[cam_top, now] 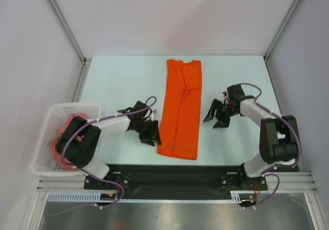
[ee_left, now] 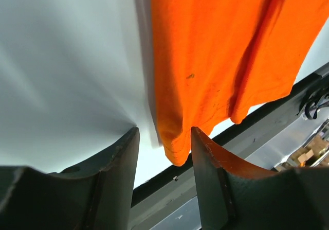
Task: Fold and stack the t-shirts
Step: Fold the tshirt
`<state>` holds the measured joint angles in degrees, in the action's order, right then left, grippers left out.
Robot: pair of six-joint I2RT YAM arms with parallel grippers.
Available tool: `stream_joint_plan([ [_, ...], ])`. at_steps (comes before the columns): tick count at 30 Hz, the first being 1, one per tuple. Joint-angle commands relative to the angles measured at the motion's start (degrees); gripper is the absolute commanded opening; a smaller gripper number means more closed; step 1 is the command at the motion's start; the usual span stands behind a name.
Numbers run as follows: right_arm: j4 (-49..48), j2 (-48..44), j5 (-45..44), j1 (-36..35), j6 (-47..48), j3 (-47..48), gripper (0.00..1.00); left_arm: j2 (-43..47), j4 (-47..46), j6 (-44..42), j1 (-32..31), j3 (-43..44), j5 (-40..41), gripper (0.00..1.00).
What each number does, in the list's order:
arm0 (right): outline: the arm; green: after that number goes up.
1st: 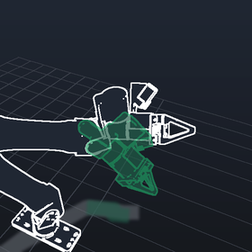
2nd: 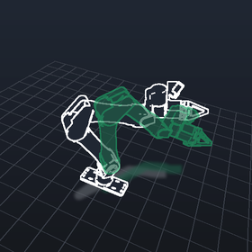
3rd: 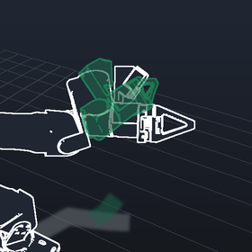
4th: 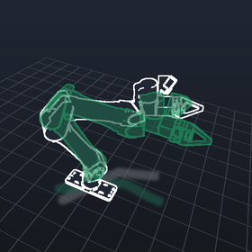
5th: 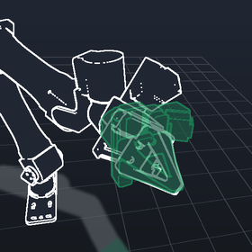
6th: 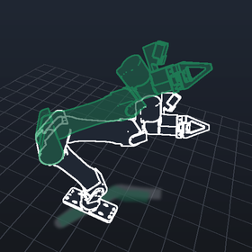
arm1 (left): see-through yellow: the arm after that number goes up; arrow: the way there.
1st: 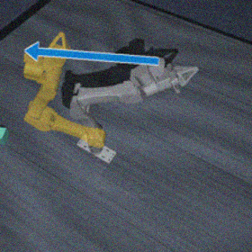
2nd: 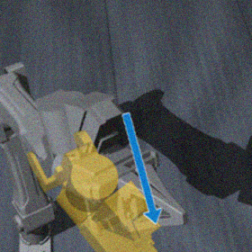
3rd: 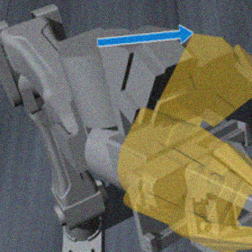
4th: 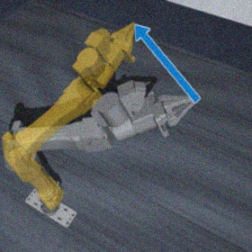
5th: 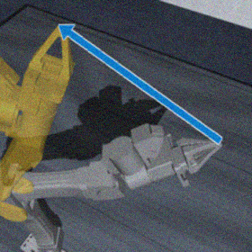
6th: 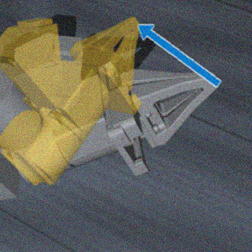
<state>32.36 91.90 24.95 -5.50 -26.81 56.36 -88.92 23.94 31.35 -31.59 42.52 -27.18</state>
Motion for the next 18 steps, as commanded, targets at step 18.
stream_joint_plan([
  [18,-8.4,-7.6,10.4,-22.3,-7.2,-22.2,0.53,5.4,5.3,-2.7,0.1,-0.6,-1.0,0.5],
])
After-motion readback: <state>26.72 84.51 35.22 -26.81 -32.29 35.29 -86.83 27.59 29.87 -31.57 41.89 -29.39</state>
